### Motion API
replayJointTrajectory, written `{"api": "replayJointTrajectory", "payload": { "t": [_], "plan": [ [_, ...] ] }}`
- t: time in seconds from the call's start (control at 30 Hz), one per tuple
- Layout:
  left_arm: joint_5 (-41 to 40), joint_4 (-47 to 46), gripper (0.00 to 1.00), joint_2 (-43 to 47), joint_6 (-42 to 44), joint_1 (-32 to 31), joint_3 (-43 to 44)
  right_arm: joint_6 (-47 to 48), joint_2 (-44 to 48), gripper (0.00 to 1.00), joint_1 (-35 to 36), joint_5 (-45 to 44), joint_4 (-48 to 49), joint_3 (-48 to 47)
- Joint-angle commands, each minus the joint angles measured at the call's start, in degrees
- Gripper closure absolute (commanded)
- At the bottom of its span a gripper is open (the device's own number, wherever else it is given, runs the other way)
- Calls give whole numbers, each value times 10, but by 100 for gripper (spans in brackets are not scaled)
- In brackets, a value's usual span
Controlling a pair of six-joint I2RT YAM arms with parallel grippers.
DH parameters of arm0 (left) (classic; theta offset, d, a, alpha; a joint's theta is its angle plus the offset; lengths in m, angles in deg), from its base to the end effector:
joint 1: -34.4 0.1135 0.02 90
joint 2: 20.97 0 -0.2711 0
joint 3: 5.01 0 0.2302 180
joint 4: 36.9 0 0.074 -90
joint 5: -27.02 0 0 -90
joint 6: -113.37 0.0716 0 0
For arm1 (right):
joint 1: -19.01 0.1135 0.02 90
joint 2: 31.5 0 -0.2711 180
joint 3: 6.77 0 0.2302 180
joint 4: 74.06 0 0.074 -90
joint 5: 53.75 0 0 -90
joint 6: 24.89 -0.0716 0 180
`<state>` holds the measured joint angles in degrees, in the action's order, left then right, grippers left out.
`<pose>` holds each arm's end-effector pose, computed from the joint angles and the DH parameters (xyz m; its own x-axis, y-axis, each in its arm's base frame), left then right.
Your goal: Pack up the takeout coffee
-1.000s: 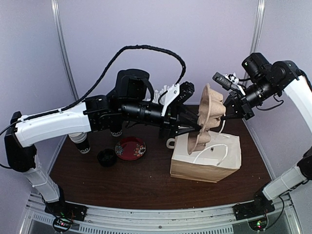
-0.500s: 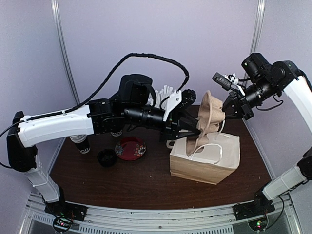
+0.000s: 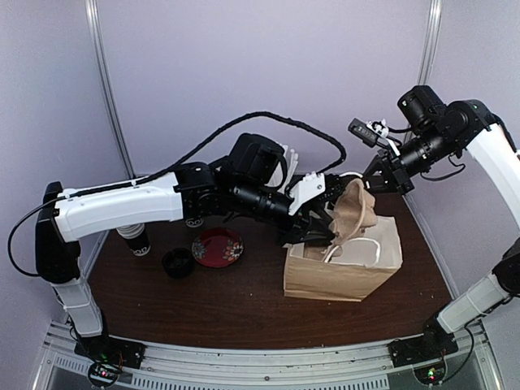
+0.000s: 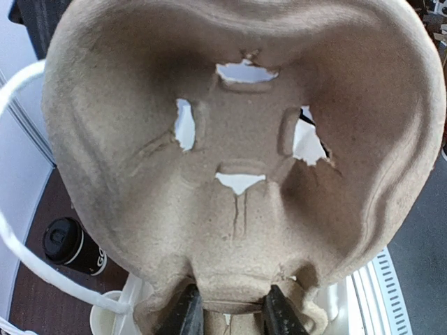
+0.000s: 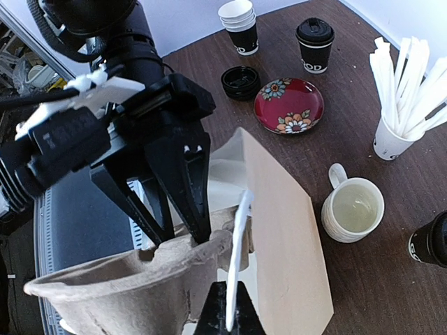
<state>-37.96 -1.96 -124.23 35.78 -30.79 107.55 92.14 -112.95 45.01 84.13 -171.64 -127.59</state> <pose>0.1549 -0.4072 0.3545 0.0338 0.3909 -0.9198 0.9986 -0.0511 0.0150 0.1762 0.1450 0.4239 -0.3873 -0.5280 -0.7558 -0.9219 0.2150 0.3222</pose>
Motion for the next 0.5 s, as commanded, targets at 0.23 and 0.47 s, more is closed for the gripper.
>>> {"api": "replayJointTrajectory", "payload": {
  "t": [0.23, 0.47],
  "plan": [
    [-84, 181, 75, -59, 45, -21, 107, -15, -17, 100, 4, -30, 24, -14],
    [-184, 318, 76, -85, 13, -41, 170, -17, -39, 100, 30, -18, 11, -34]
  ]
}}
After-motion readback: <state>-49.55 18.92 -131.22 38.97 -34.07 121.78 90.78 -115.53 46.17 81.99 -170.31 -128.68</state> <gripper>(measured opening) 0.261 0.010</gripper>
